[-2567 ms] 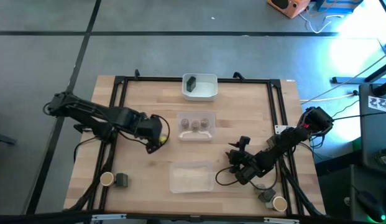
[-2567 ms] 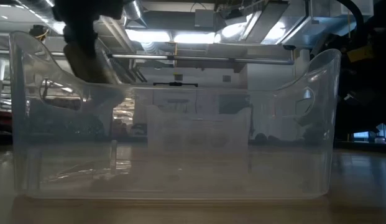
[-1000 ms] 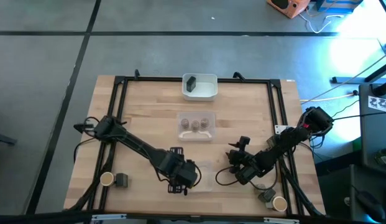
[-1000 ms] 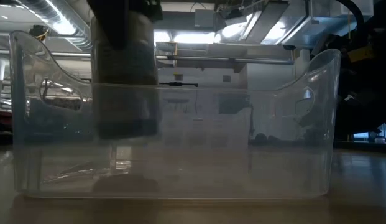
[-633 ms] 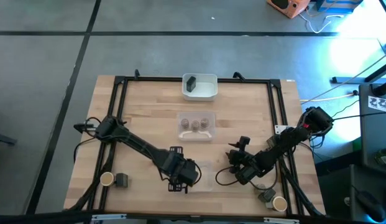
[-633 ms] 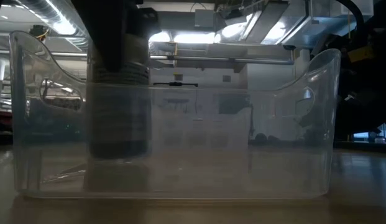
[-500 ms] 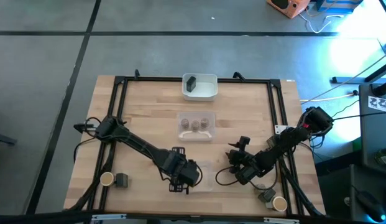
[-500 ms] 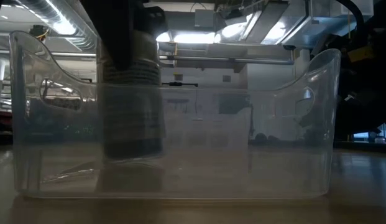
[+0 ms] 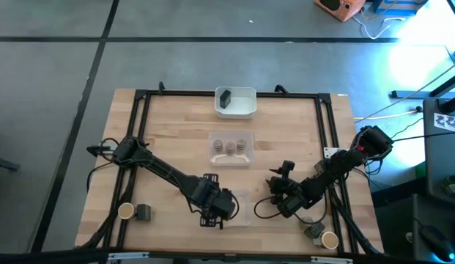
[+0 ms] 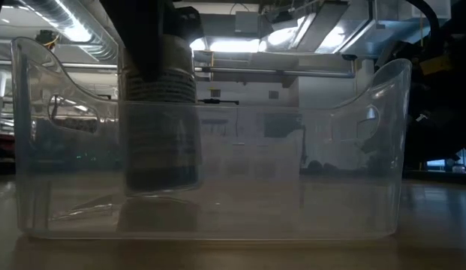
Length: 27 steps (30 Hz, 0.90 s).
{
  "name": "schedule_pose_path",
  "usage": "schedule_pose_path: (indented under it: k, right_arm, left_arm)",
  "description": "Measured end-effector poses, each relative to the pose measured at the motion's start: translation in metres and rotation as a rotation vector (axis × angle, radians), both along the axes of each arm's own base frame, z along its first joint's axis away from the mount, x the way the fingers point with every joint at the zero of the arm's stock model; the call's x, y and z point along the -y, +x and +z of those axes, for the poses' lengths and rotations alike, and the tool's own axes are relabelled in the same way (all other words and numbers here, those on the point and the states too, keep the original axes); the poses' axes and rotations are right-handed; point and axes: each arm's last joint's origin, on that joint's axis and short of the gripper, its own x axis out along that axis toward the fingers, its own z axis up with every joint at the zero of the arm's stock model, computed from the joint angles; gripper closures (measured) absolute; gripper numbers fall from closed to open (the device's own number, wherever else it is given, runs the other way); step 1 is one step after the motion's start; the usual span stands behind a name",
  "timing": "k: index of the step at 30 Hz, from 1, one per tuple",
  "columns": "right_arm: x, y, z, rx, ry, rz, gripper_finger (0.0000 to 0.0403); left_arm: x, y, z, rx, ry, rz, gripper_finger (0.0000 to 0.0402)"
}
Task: Sort spices by type
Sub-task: Put the top left gold seasoning bottle into the bottom transparent bin
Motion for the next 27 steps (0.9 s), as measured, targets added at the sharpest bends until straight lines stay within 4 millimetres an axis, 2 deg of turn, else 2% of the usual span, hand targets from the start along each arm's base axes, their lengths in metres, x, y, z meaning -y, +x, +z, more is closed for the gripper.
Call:
schedule_pose_path:
  k: [20,27]
  right_arm:
    - [-0.0001,0.0,-0.0001,-0.004,0.005,0.002,0.0178]
    - [-0.0001,-0.0001,-0.0001,-0.004,0.005,0.002,0.0178]
  left_arm:
    - [0.0002,0.0007,0.0001,0.008,-0.019,0.04,0.0119]
    - [0.0005,0.0008,0.0009,0.012,-0.03,0.047,0.0066]
